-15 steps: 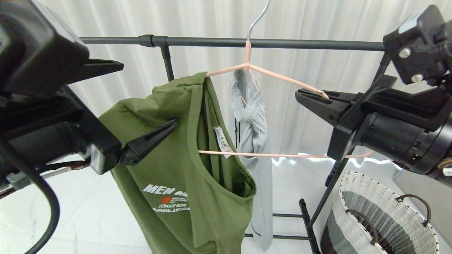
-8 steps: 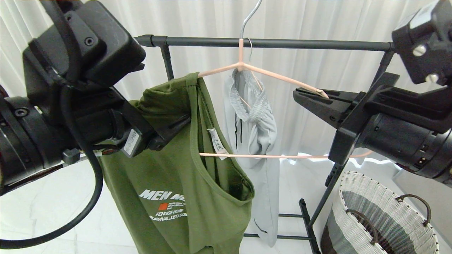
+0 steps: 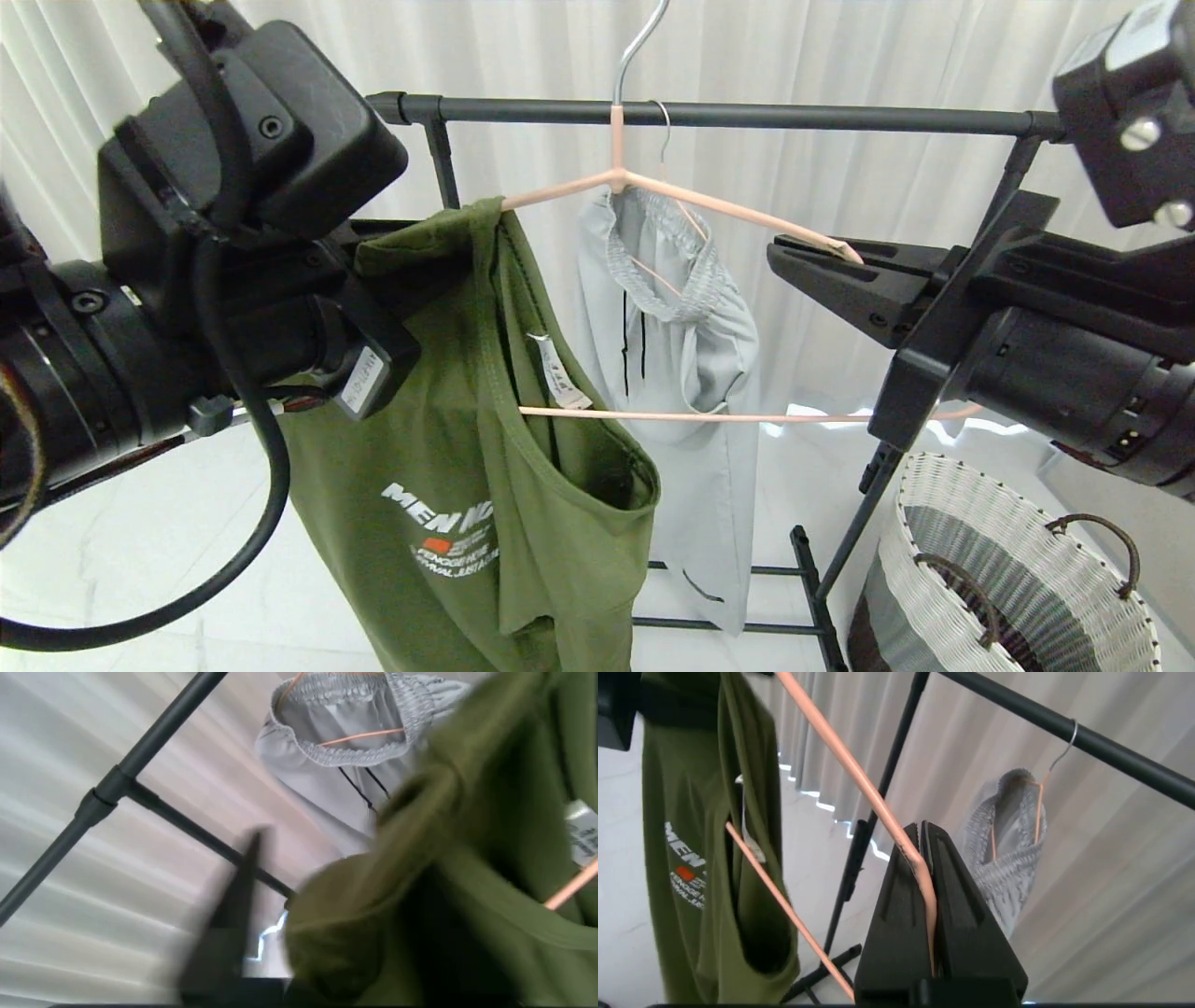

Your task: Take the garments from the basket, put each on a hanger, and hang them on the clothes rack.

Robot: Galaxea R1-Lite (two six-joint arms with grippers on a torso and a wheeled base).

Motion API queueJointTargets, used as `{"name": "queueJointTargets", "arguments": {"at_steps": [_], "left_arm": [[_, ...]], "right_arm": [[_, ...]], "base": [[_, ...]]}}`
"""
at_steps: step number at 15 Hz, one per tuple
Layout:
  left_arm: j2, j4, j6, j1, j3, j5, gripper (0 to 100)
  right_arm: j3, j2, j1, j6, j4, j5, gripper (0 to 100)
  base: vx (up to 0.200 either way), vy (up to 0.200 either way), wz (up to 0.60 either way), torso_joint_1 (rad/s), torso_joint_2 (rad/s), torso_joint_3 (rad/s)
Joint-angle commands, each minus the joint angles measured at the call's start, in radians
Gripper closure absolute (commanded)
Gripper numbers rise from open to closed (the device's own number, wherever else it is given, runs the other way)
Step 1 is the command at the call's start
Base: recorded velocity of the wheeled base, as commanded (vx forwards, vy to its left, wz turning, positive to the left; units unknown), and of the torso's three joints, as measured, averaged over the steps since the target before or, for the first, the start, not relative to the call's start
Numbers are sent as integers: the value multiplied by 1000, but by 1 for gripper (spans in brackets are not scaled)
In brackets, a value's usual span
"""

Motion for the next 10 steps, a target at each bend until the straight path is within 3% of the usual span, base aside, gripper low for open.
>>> {"name": "queueJointTargets", "arguments": {"at_steps": [1, 6, 7, 10], "left_arm": [[2, -2, -3, -1, 1, 1, 100], [2, -2, -3, -1, 7, 1, 100], [2, -2, -3, -1, 7, 1, 100], [-9, -2, 0, 1, 47, 29, 100]], "right_arm": [[0, 0, 2, -1, -1, 0, 100], [2, -2, 2, -1, 5, -7, 100], [3, -2, 2, 1, 5, -7, 0], [8, -8, -13, 1, 5, -12, 0]], "base": [[0, 0, 0, 0, 0, 0], [0, 0, 0, 0, 0, 0], [0, 0, 0, 0, 0, 0], [0, 0, 0, 0, 0, 0]]}}
